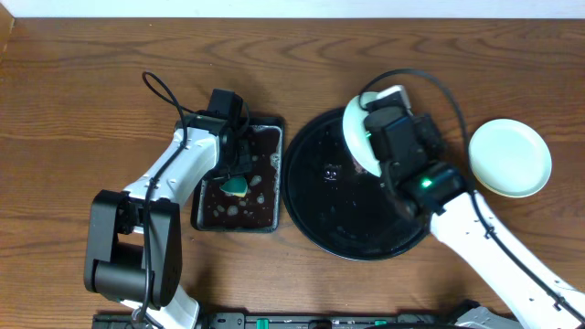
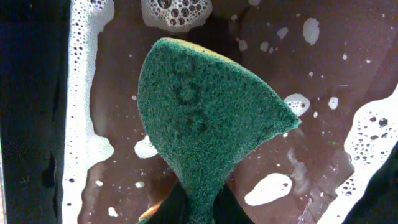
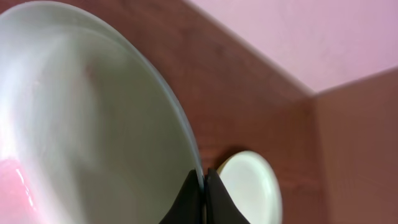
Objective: Clean dirty plates on tray and stack at the side
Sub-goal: 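Lift the scrubbed plate with the right gripper and carry it right, then lower the plate onto the plate stack and open the right gripper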
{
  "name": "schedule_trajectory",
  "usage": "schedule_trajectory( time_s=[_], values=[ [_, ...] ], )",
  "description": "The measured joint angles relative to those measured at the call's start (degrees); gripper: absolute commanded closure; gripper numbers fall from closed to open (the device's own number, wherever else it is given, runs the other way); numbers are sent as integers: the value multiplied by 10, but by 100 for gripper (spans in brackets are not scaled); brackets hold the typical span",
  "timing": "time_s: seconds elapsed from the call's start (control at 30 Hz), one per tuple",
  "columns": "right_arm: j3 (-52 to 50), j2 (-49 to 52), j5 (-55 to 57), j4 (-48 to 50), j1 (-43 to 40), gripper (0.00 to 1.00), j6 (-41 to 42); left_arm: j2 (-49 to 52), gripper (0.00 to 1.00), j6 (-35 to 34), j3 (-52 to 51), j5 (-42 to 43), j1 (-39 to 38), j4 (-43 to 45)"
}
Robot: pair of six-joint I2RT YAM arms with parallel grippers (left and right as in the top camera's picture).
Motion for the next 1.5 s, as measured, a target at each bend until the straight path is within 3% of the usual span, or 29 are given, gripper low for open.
schedule_trajectory(
  time_s=[0.2,0.47,1.13,1.3,1.5],
  values=[
    [0,0,97,40,58,99,-55,0,92,0,-1,0,0,1],
    [0,0,188,68,77,99,-79,0,92,0,-1,0,0,3],
    [0,0,217,82,77,99,-83,0,92,0,-1,0,0,3],
    [0,0,177,60,60,99,-19,0,92,0,-1,0,0,3],
    [0,5,30,-41,-67,99,171,0,92,0,-2,0,0,3]
  ],
)
